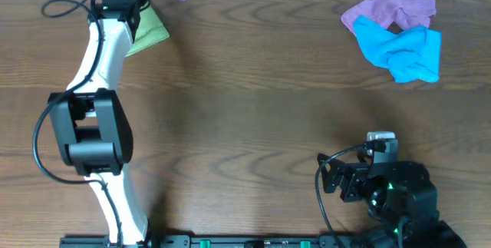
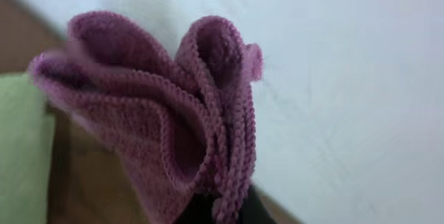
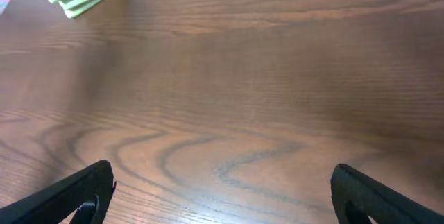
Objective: Fold the cloth
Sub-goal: 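Carry the folded cloth with the left gripper toward the top left, then lower the purple cloth onto the green cloth with the left gripper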
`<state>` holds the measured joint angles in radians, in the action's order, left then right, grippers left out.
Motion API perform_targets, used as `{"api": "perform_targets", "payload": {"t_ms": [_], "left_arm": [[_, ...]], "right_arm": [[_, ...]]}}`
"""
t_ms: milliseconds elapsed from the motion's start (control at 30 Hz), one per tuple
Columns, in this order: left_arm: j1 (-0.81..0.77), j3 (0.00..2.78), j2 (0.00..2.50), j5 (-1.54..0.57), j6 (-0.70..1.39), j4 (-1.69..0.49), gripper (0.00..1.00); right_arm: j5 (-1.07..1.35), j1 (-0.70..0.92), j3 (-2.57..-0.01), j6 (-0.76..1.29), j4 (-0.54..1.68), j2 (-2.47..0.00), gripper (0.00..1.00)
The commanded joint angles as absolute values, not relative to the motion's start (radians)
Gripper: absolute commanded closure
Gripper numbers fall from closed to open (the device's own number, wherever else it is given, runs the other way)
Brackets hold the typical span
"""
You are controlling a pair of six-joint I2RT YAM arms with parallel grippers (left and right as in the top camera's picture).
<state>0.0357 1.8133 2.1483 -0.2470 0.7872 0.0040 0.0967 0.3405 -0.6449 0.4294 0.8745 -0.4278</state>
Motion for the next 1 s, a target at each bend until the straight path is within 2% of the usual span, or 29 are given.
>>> {"api": "perform_targets", "payload": {"t_ms": [0, 233, 967], "left_arm": [[0.042, 1.849, 2.18, -0.222, 0.737, 0.008, 0.94], [0.052, 1.849, 2.19, -0.137, 0.672, 0.005, 0.94], [0.086, 1.848, 2.221, -0.12, 0.598, -0.117, 0.94]], "right_arm": [[0.094, 0.332, -0.641, 0.441, 0.876, -0.424, 0.01], [0.094, 0.332, -0.641, 0.441, 0.876, -0.424, 0.01], [0.094, 0.332, -0.641, 0.441, 0.876, -0.424, 0.01]]}}
